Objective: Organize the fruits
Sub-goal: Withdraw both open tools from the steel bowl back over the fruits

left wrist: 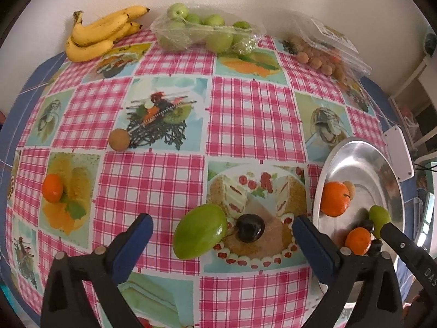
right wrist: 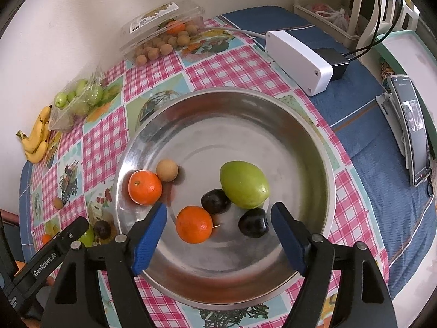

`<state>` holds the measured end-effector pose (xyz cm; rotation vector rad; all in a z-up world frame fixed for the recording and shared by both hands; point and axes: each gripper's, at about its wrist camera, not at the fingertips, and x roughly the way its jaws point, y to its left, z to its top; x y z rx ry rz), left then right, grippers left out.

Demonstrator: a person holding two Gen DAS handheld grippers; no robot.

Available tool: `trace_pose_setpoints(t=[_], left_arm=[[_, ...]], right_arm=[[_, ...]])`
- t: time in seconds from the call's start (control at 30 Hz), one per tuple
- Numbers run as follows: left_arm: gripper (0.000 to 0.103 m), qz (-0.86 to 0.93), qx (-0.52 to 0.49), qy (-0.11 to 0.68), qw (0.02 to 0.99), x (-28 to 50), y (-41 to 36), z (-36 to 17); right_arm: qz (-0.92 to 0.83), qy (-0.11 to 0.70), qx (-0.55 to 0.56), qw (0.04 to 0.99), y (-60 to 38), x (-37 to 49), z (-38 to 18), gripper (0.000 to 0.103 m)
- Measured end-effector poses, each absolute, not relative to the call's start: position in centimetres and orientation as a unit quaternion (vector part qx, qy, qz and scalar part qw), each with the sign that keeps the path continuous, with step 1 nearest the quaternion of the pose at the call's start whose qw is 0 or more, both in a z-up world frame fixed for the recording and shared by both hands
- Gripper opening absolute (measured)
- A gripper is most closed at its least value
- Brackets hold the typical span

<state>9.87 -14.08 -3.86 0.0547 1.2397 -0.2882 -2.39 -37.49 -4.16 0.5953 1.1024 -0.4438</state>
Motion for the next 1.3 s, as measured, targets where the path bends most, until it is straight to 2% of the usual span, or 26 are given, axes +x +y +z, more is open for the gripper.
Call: trace_pose_setpoints(t=[0.03, 0.07, 0.83, 1.3], left_arm=[[0.103, -0.134, 0.027, 0.578, 0.805, 9.9, -14.1, -3.8], [0.103, -0.134, 0.027, 0.578, 0.805, 9.8, -14.1, -3.8], [0.103, -0.152, 0.064, 0.565, 0.808, 8.9, -14.4, -3.0], [0.103, -0.126, 0.068, 0.552, 0.821, 9.7, -10.6, -2.1]], right_arm=[[-0.205, 0.509, 0.278, 0.788, -37.5, -2.4, -4.2, 0.096], [-0.204, 0.507, 0.278, 0.790, -37.4, -2.4, -4.1, 0.101], [-0.221, 0.519, 0.281, 0.777, -37.4, -3.1, -3.8, 0.102], [-0.211, 0.529, 0.260, 0.779, -35.0, -2.3, -2.9, 0.102]])
